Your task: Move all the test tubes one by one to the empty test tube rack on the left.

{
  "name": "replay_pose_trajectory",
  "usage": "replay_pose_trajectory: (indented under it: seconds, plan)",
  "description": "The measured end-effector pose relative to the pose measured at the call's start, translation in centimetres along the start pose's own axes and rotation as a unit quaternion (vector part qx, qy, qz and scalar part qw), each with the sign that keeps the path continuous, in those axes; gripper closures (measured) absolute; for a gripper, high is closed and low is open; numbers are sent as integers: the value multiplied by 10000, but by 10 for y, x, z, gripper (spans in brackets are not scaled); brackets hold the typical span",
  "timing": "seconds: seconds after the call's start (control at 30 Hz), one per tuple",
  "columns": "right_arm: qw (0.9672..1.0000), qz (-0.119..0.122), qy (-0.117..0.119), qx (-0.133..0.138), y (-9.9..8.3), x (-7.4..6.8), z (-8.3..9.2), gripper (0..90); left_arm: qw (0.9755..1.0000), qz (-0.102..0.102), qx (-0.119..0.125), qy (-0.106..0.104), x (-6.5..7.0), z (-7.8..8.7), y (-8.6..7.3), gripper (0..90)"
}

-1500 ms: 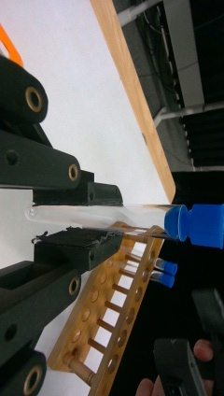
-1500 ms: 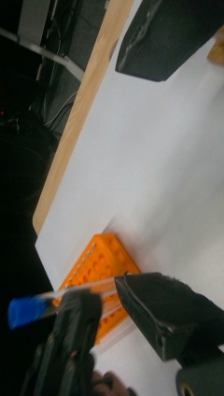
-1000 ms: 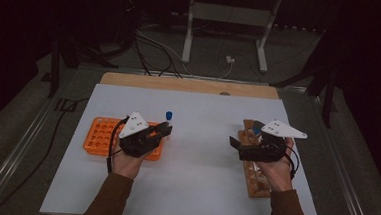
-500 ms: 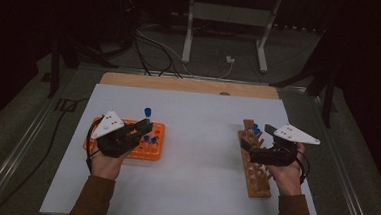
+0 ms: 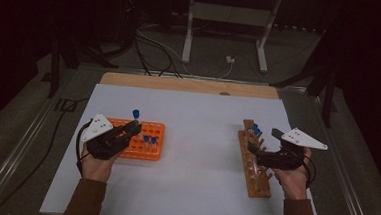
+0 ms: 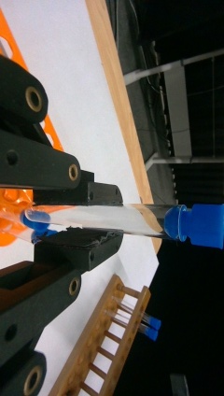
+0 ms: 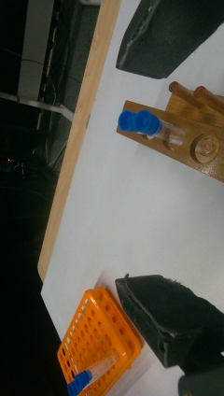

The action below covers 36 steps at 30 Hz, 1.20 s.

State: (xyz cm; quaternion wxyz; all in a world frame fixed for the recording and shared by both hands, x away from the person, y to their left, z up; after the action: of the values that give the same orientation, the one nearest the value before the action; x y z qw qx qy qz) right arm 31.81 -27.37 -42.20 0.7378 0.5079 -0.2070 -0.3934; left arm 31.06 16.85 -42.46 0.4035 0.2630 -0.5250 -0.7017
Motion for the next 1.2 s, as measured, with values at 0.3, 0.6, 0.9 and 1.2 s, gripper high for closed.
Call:
replay_pose_trajectory:
  seconds: [0.3,0.6,0.9,1.2]
  plan:
    - [10000,-39,-10,18,-4,1,1,0,9998,124,-155,98,-9,-7,-22,780]
    - [9999,-95,-50,29,-10,6,7,0,9993,163,-300,138,-10,-14,-43,780]
    - [9999,-133,-41,50,-13,7,6,0,9983,84,-552,156,-8,-25,-60,780]
    - [9999,-145,-32,55,-15,8,7,0,9960,8,-867,213,-7,-31,-72,780]
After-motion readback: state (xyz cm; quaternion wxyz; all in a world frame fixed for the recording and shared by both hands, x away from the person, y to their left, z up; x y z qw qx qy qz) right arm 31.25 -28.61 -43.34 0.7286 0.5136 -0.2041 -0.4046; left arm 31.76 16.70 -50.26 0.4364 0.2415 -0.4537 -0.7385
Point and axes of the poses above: each handheld gripper's, and its own axes: z roughly backward along the jaws, y roughly out of its top, x roughly to its right, the point moved 4 cm from there along -z, roughly forward along the jaws, and after that the axes turned 6 degrees about y, right-handed, at the moved point
